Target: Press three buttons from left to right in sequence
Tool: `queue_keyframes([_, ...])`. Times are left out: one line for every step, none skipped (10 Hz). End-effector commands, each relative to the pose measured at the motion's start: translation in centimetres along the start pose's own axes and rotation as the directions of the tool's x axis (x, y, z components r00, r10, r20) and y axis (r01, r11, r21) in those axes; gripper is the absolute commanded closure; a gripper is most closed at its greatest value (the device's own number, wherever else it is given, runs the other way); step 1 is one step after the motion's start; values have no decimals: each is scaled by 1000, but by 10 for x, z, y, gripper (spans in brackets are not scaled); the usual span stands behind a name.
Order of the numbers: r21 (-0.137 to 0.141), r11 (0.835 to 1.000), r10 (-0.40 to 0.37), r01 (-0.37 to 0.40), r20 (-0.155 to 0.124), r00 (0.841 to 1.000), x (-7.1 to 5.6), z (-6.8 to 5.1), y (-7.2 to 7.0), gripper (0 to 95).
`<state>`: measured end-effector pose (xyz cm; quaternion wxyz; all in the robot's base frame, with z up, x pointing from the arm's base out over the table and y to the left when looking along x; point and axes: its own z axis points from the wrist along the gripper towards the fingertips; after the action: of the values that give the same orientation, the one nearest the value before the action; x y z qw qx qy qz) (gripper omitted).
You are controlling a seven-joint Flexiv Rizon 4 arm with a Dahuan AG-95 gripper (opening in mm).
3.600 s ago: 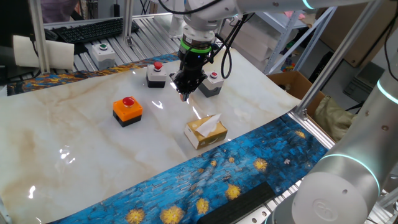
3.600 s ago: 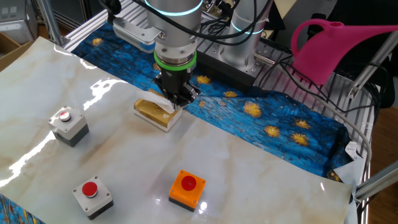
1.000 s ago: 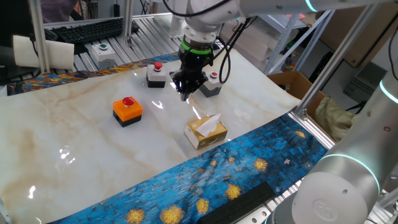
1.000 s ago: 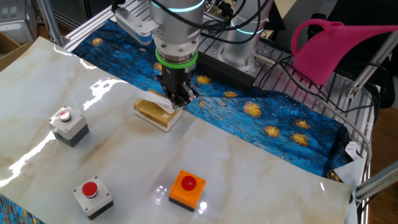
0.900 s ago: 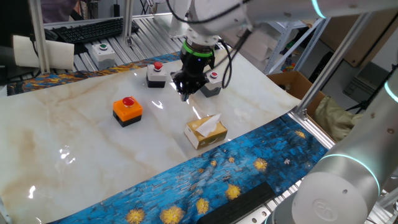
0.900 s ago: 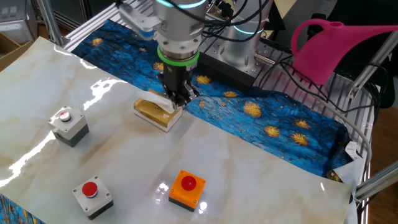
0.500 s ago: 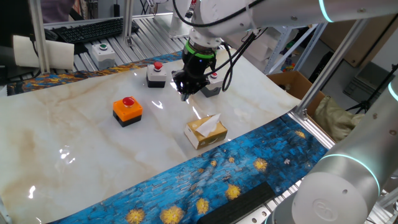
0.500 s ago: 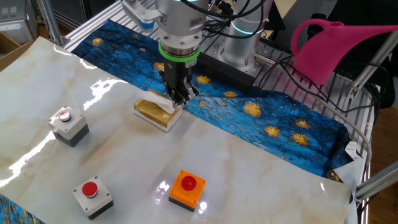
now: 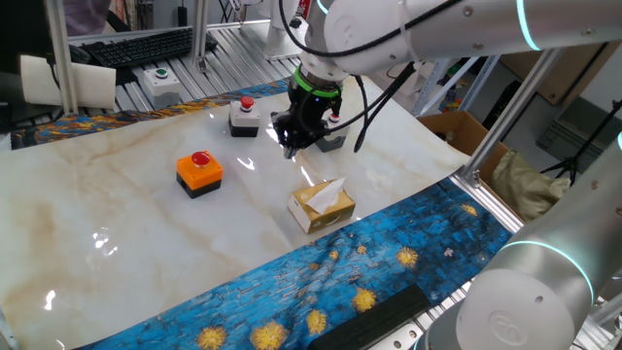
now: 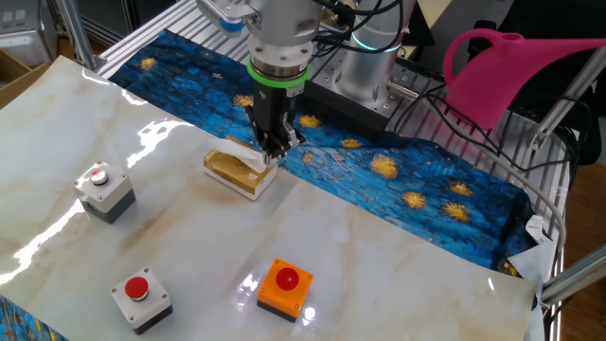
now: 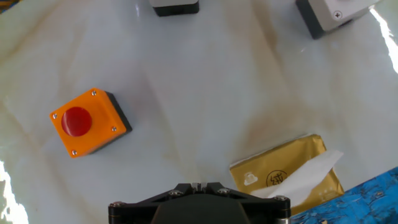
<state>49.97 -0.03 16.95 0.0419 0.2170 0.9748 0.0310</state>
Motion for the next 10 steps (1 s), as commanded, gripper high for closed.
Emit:
queue_keyframes([0,999,43,-43,-18,999,0,0,0,950])
queue_keyframes([-1,999,43,-43,-17,999,0,0,0,950])
queue_keyframes([2,1000,24,-24,-14,1000,0,0,0,950])
queue_keyframes([7,1000,-26,26,-16,1000,0,0,0,950])
queue_keyframes([8,1000,-27,27,-17,1000,0,0,0,950])
queue_keyframes([-1,999,-49,49,-22,999,0,0,0,760])
queue_keyframes([-2,998,-62,62,-22,998,0,0,0,760])
queue_keyframes([-7,998,-60,60,-28,998,0,0,0,760])
queue_keyframes([-23,997,-69,69,-32,997,0,0,0,760])
queue_keyframes([-30,996,-85,83,-36,996,0,0,0,760])
